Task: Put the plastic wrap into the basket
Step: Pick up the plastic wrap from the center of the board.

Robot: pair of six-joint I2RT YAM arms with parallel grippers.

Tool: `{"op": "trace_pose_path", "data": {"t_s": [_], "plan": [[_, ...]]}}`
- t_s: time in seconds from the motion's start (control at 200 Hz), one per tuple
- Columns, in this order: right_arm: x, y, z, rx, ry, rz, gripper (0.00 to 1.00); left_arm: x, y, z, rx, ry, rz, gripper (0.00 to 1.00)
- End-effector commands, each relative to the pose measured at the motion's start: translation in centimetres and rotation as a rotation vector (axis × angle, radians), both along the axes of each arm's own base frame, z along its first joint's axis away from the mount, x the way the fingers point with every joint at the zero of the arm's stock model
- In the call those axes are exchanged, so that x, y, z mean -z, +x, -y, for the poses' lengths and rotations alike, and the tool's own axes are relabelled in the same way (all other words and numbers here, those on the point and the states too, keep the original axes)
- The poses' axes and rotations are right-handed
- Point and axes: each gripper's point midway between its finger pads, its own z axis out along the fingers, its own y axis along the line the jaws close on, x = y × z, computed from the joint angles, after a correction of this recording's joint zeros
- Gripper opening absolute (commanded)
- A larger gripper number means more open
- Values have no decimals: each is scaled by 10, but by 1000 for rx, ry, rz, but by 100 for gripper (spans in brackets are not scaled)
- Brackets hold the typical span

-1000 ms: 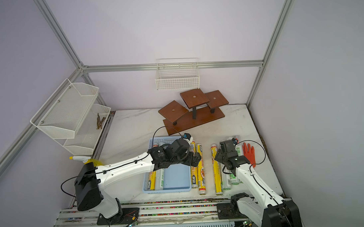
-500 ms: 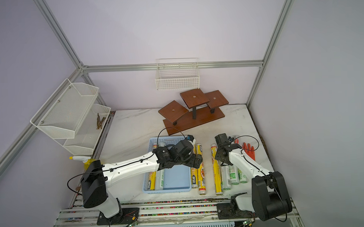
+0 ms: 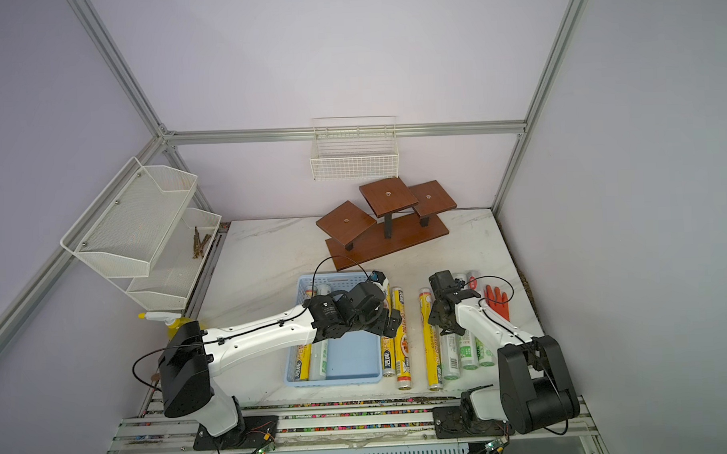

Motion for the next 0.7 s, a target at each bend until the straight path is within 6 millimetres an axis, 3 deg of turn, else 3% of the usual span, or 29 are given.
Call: {"op": "trace_pose_path", "data": {"t_s": [0.0,0.16,0.18,0.28,0.515,0.685,0.695], "plan": [[5,6,-12,-48,47,-3,62,-23,4,-2,-11,-48,48,100],[5,10,-12,-79,23,-29,64,-25,5,-5,-19,-42,58,100],[6,10,-12,-83,22,-35,70,-26,6,-6,-23,-42,61,100],[12,11,-12,-111,5,-71,72,-25,8,-11,-45,-36,68,100],[20,21,-21,-153,36,-79,69,-23,8,-21,-72,-21,64,100],[26,17,-21,-152,42,-83,68,-24,10,-24,-86,-19,73,100],[33,15,-21,-153,41,-110,68,-23,10,-24,-87,-19,73,100]]}}
